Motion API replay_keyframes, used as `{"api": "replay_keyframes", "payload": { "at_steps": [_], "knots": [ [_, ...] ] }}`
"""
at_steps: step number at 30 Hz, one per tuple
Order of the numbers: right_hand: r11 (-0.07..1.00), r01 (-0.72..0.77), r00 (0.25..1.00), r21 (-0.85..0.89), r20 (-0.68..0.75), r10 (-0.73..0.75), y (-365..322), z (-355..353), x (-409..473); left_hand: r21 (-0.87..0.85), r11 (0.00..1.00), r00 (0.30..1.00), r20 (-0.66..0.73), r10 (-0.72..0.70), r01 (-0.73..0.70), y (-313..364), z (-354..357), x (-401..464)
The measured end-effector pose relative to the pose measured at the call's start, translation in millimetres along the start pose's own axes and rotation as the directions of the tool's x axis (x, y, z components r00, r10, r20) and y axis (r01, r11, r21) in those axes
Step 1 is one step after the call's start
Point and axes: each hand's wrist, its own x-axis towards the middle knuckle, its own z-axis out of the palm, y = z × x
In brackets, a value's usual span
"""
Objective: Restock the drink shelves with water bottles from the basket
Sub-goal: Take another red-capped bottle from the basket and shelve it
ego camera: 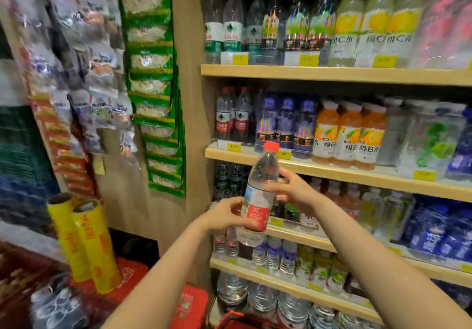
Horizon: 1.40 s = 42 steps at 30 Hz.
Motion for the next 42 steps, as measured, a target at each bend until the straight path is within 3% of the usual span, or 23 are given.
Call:
{"api": "replay_keyframes", "payload": {
  "at_steps": [2,5,8,10,12,15,17,19,21,23,25,27,28,30,32,36,39,42],
  "knots": [
    [0.997,0.025,0.999,0.074,0.028,-0.027,-8.7,7.3,15.9,-0.034,0.998,0.999,-0.003,0.049,-0.049,3.9,-14.1,4.2],
    [0.996,0.063,0.998,0.069,0.007,-0.064,-18.7,24.8,41.4,0.005,0.995,0.977,-0.185,0.103,-0.104,0.5,-36.1,17.0],
    [0.994,0.099,0.986,-0.053,-0.132,-0.105,-25.2,47.9,67.6,0.236,0.970,0.889,-0.430,0.157,-0.057,5.0,-50.7,27.6],
    [0.989,0.127,0.962,-0.077,-0.234,-0.142,-26.8,56.5,87.6,0.366,0.930,0.845,-0.490,0.215,-0.024,6.8,-62.6,36.2],
    [0.993,0.111,0.954,-0.042,-0.274,-0.118,-28.7,53.5,101.2,0.351,0.935,0.875,-0.434,0.214,-0.054,4.1,-78.7,46.5],
    [0.991,0.082,0.974,0.102,-0.218,-0.058,-31.7,37.2,115.0,-0.025,0.988,0.978,-0.145,0.148,-0.154,-1.1,-114.4,61.1],
    [0.982,0.102,0.987,0.162,-0.143,-0.079,-32.0,30.8,119.5,-0.212,0.972,0.991,0.066,0.113,-0.097,-6.3,-126.2,68.4],
    [0.968,0.130,0.991,0.215,-0.069,-0.117,-32.4,28.8,124.8,-0.245,0.969,0.980,0.180,0.087,-0.041,-11.7,-126.7,77.3],
    [0.968,0.140,0.990,0.208,-0.053,-0.132,-29.1,26.2,133.6,-0.255,0.965,0.986,0.137,0.090,-0.053,-17.9,-120.4,88.9],
    [0.985,0.129,0.985,0.110,-0.125,-0.115,-27.1,28.0,145.3,-0.165,0.980,0.993,-0.063,0.100,-0.109,-22.9,-110.8,101.2],
    [0.995,0.103,0.950,-0.021,-0.294,-0.104,-24.5,31.6,157.8,0.041,0.990,0.930,-0.338,0.142,-0.137,-24.2,-99.3,111.1],
    [0.991,0.119,0.889,-0.059,-0.438,-0.133,-21.7,31.8,169.1,0.193,0.971,0.850,-0.479,0.221,-0.143,-23.4,-90.5,118.6],
    [0.991,0.121,0.869,-0.059,-0.476,-0.135,-23.0,28.2,172.2,0.217,0.964,0.845,-0.478,0.242,-0.154,-22.8,-90.5,123.0],
    [0.995,0.094,0.881,-0.039,-0.462,-0.102,-27.2,12.9,175.2,0.131,0.974,0.905,-0.362,0.222,-0.187,-22.3,-101.9,131.6],
    [0.994,0.104,0.935,0.014,-0.344,-0.093,-31.6,-4.3,174.4,-0.060,0.980,0.971,-0.157,0.179,-0.190,-24.7,-119.8,139.1],
    [0.981,0.164,0.978,0.104,-0.144,-0.149,-37.2,-13.6,173.0,-0.137,0.977,0.982,0.071,0.173,-0.162,-26.4,-130.9,147.5],
    [0.979,0.183,0.977,0.091,-0.126,-0.171,-39.6,-7.9,176.5,-0.168,0.968,0.982,-0.043,0.184,-0.189,-30.0,-122.8,155.6],
    [0.986,0.111,0.943,-0.123,-0.301,-0.144,-32.9,4.8,189.9,-0.068,0.971,0.933,-0.298,0.200,-0.229,-33.8,-114.5,163.4]
  ]
}}
